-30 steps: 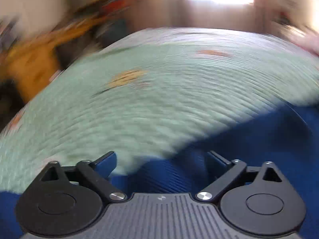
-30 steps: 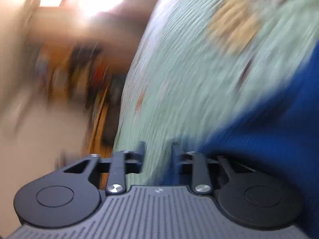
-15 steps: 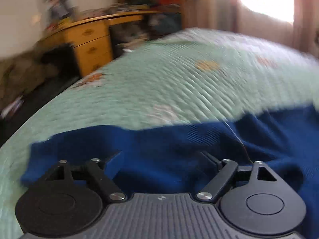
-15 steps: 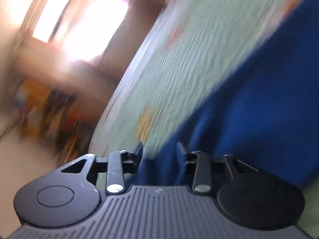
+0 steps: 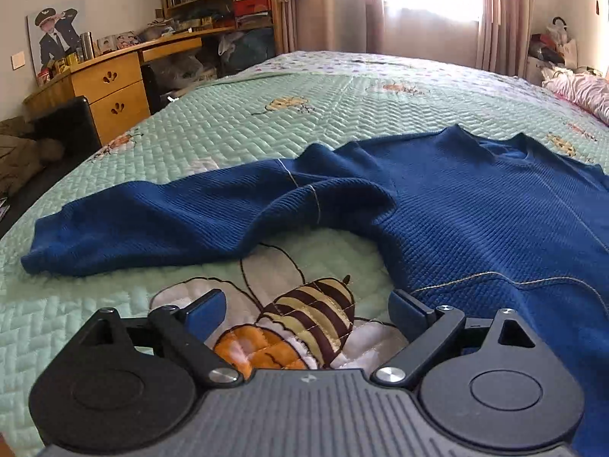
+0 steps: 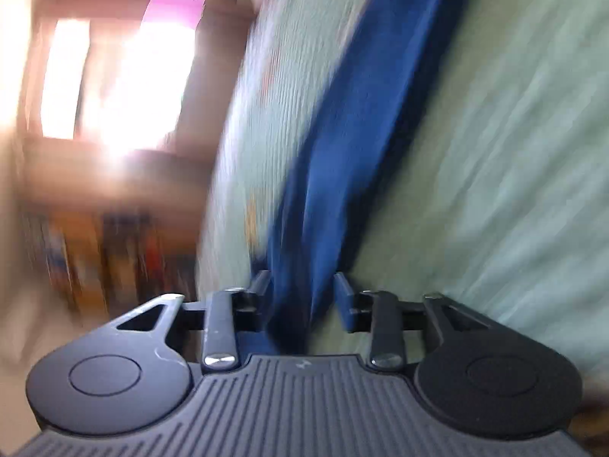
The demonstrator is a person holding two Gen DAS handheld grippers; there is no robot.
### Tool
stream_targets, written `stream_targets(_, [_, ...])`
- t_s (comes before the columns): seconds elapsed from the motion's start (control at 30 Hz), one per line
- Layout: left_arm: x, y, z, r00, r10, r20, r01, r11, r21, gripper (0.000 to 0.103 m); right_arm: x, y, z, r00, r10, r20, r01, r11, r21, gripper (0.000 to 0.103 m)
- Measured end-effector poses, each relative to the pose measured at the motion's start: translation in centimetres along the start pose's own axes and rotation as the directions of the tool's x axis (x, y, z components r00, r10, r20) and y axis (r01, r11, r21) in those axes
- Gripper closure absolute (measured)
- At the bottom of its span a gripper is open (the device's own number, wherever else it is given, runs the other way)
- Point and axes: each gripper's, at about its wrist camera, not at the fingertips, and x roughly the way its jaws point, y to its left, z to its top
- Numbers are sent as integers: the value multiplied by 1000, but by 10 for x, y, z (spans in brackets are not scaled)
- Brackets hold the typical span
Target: Fold clothes
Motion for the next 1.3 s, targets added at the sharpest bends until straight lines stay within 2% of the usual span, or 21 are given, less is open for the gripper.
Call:
stream_targets(0.07, [4,6,4,1000,1,-22,-2,999,-42,9,-27,-6,25,994,-43,96,46,999,-26,41])
stream_targets(0.2, [8,4,12,998,-21,-55,16,995,-99,9,-74,-35,79,976,-115,185,115,993,14,41])
stream_targets(0.3, [4,-9,15,999,-22,-46,19,998,-64,9,-13,-13,62,969,-155,195,152,988,31,41])
stream_targets(0.43, [5,-19,16,998,-17,-55,15,999,-31,9,39,7,88,958,-192,213,198,980,-6,36])
stream_targets(0.47, [5,-18,17,998,-17,-59,15,999,-30,9,46,7,91,956,-186,226,193,981,-8,32])
stream_targets(0.53, [4,-17,17,998,-13,-65,11,999,-30,8,45,0,100,952,-166,256,174,985,-11,32])
stream_targets(0.57, [3,-16,17,998,-9,-68,7,1000,-29,8,47,-2,104,950,-170,264,180,984,-15,36])
stream_targets(0.63, [3,-14,18,997,-2,-72,0,1000,-25,8,52,-3,112,942,-202,268,217,976,-29,64])
stream_targets(0.67, [2,-13,18,997,1,-73,-3,1000,-24,8,46,-3,109,937,-225,267,243,969,-37,85])
stream_targets(0.77, [1,-11,19,997,11,-72,-13,1000,-24,8,33,3,110,932,-228,282,258,963,-76,85])
stream_targets(0.9, [-3,-11,19,998,8,-67,-10,1000,-29,8,27,30,108,925,-194,327,270,941,-205,85])
stream_targets(1.03, [-8,-12,20,998,-2,-55,0,999,-33,8,34,81,92,925,-143,351,278,886,-371,85])
stream_targets(1.13, [-14,-8,19,999,-10,-40,9,999,-44,8,45,129,72,936,-82,342,258,823,-506,85])
stream_targets(1.2, [-18,-4,19,999,-13,-30,11,999,-53,8,58,166,48,949,-38,312,233,751,-618,85])
stream_targets(1.3, [-21,7,16,1000,-17,-25,14,996,-91,8,84,223,-26,976,25,218,163,581,-798,85])
